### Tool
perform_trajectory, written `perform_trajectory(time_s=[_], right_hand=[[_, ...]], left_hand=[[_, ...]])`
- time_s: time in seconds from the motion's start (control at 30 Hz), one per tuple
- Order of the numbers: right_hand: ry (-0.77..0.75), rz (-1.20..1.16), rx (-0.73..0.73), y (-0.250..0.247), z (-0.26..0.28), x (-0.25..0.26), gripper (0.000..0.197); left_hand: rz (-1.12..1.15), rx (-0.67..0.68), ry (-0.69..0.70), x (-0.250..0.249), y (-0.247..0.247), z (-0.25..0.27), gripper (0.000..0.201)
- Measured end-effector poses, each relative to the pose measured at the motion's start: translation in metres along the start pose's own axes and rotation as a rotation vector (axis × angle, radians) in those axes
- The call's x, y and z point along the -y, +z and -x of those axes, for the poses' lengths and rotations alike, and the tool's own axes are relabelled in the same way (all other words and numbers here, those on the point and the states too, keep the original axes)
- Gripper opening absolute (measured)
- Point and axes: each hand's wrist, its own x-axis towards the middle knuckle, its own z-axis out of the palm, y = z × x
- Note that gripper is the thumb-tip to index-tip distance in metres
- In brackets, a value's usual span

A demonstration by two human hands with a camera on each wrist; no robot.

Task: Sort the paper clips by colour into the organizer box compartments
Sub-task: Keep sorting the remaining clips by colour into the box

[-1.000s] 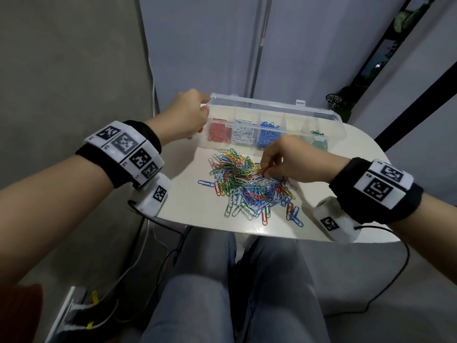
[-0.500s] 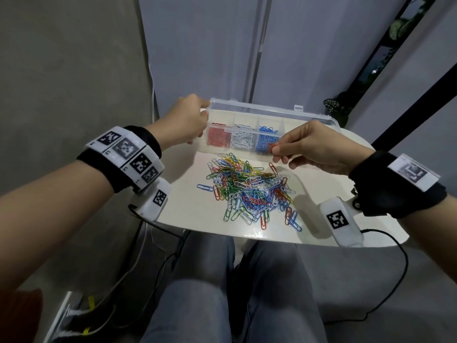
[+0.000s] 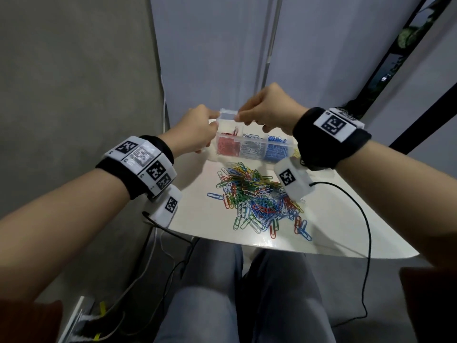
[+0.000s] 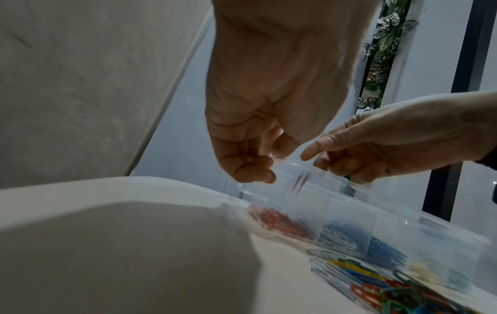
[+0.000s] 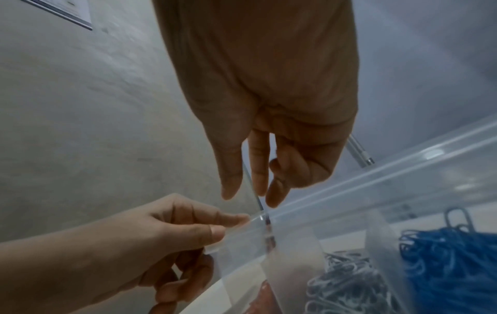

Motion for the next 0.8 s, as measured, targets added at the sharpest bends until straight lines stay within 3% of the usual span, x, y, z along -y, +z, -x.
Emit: perform_trajectory(time_s=[0.17,0.27,0.37,0.5,0.63,0.8], right_hand=[[-0.029,-0.016,-0.040,-0.024,0.022,-0.011,0.012],[-0.019,0.057,0.142,-0.041,0.054,-0.025,0.008],[0.012,0.288,0.260,-0.040,0.077,-0.049,0.010],[-0.026,0.535,0.179,-0.025,0.081,-0.078,0.017],[-0.080,0.588,0.172,-0.015,0.077,-0.088,0.041],[-0.208,0.700,0.220,-0.015,0.069,-0.087,0.026]], left_hand=[[0.007,-0.010,-0.005,0.002,0.000,-0.002,0.043],[0.009,-0.010,-0.009,0.002,0.001,-0.001,0.044],[0.006,-0.012,-0.004,0.002,0.001,-0.001,0.044],[-0.008,-0.006,-0.003,0.002,0.002,-0.002,0.046],[-0.016,-0.003,-0.019,-0.001,0.001,-0.001,0.046],[-0.016,0.000,-0.019,-0.001,0.000,-0.001,0.046]])
